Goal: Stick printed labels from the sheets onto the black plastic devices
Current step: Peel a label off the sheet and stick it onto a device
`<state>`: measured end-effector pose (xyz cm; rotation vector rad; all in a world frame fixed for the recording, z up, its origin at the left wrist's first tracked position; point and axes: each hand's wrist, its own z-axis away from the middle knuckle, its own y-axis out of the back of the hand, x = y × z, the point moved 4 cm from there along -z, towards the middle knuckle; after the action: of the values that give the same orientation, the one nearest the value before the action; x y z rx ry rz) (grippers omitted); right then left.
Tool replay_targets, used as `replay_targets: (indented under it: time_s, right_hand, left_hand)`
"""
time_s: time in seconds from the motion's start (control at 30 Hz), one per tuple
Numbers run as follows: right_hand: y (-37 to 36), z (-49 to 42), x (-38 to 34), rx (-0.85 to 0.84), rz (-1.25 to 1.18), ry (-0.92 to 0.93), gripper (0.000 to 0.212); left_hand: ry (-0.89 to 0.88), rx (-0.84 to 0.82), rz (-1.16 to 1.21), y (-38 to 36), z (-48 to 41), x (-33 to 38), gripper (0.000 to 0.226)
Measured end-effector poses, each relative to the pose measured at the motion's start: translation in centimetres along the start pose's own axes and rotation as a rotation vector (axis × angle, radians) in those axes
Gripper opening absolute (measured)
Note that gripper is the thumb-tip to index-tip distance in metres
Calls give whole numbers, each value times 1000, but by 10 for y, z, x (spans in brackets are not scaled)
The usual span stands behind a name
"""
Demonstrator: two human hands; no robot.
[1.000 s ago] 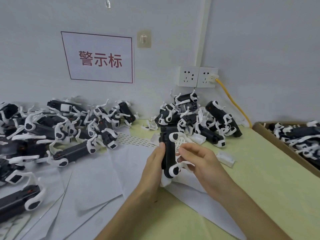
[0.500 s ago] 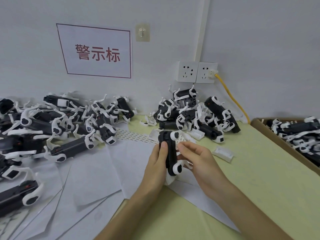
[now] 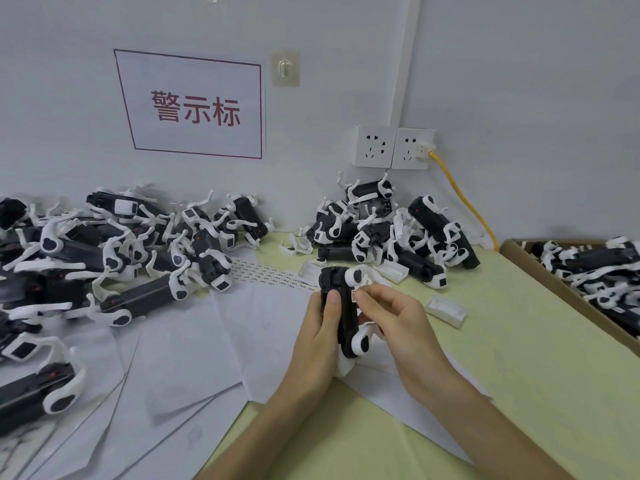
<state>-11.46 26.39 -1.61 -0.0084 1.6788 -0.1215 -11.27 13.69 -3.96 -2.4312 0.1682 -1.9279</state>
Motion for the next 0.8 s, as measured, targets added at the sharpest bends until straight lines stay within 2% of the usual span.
replay_targets:
  time_s: [0.3, 0.8]
  right_hand:
    - [0, 1, -1, 29, 9, 37, 10]
    - [-2, 4, -3, 66, 58, 98, 6]
  left_hand:
    - [-53, 9, -17, -2, 3, 5, 38]
    - [-93, 10, -41, -1, 7, 8, 35]
